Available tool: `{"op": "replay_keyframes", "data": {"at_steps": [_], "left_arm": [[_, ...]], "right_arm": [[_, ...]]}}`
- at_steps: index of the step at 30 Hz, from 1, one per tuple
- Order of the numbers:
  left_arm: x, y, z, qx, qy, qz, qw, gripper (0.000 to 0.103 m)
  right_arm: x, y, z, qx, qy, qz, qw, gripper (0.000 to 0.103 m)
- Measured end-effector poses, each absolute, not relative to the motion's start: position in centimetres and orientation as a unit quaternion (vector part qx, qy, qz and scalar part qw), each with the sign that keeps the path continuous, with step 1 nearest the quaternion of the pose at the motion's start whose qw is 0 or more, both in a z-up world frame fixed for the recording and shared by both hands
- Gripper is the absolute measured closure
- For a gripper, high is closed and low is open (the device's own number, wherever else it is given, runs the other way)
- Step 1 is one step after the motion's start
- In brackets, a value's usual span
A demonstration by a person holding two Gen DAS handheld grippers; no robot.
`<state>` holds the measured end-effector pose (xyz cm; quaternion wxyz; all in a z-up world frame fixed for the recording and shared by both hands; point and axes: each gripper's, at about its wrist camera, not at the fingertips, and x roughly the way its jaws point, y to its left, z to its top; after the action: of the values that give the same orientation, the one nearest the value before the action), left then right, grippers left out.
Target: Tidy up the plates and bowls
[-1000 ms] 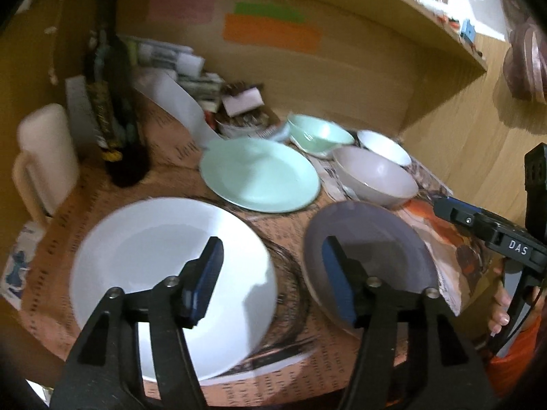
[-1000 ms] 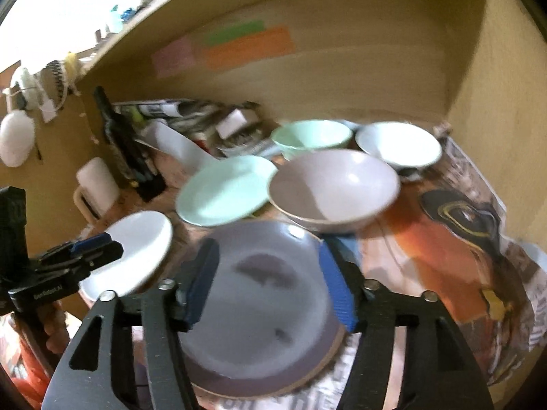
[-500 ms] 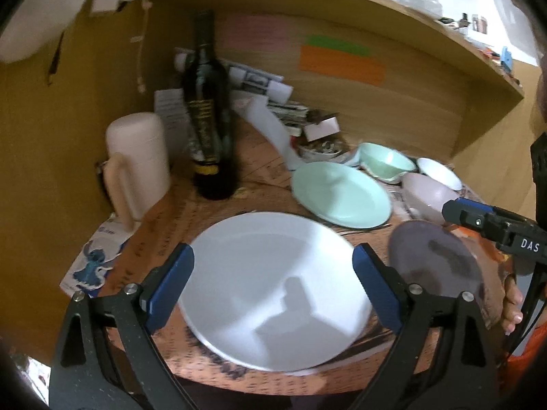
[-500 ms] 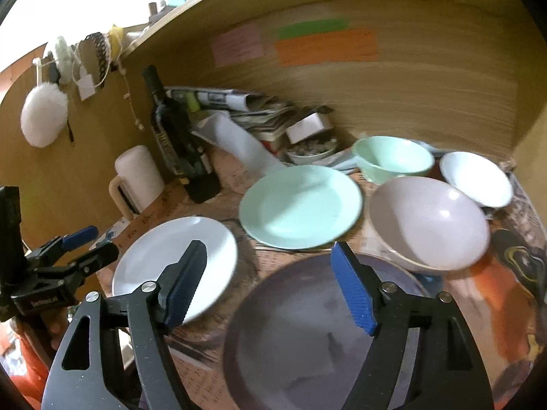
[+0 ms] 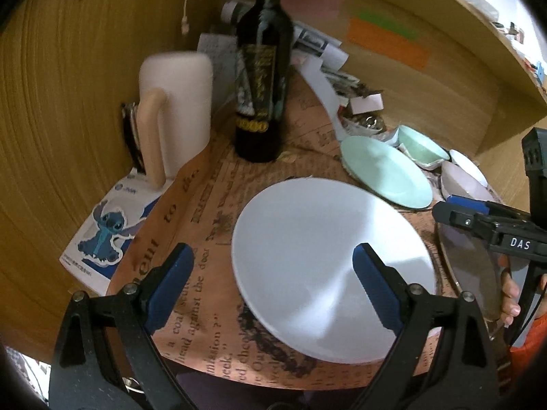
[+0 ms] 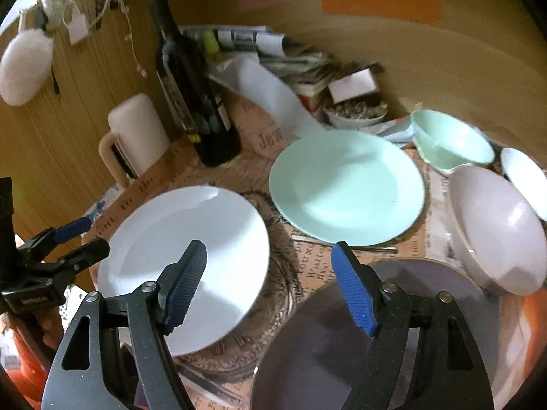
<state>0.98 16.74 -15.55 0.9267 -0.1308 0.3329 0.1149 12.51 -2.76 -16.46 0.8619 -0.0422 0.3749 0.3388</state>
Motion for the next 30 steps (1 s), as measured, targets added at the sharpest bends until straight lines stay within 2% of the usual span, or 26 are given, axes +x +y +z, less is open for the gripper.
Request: {"op": "replay_keyframes", "data": {"at_steps": [2,4,8,10,13,16,19,22,28,30], "left_arm": [[1.1,17.2,-16.0,-0.133,0.337,0.115,0.925,0.009],[1.0,17.6,-16.4,-0.137,0.34,0.113,0.923,0.016],[1.1,18.5,-17.2,-0.148,0.352,0.106,0.918,0.031],[1.0,18.9,-17.6,-0.155,0.357,0.101,0.916,0.036],[1.0,19.2,-18.0,-0.165,0.362,0.095,0.913,0.045],[1.0,19.3,-18.4,-0.17,0.368,0.088,0.91,0.055],[0.8,19.3,-18.7,-0.178,0.37,0.082,0.908,0.061],[0.6,19.1,-18.7,-0.182,0.368,0.072,0.909,0.067],[0.9,18.4,-18.7,-0.188,0.371,0.047,0.908,0.078],[1.0,18.2,-18.6,-0.182,0.372,0.054,0.909,0.078]], "right_arm": [[12.8,-1.9,-17.1,-0.053,0.386,0.34,0.856,0.031],[13.0,-1.3,-17.5,-0.061,0.397,0.341,0.85,0.032],[13.3,0.0,-18.6,-0.08,0.42,0.342,0.837,0.05],[13.5,0.4,-19.0,-0.083,0.428,0.341,0.833,0.055],[13.7,0.6,-19.4,-0.087,0.438,0.335,0.83,0.062],[14.0,0.5,-19.6,-0.079,0.449,0.334,0.825,0.064],[14.3,0.6,-19.9,-0.082,0.457,0.331,0.821,0.073],[14.4,0.9,-20.2,-0.085,0.465,0.331,0.816,0.077],[14.3,1.4,-20.2,-0.093,0.464,0.338,0.813,0.079],[14.2,1.3,-20.2,-0.092,0.462,0.338,0.815,0.079]]}}
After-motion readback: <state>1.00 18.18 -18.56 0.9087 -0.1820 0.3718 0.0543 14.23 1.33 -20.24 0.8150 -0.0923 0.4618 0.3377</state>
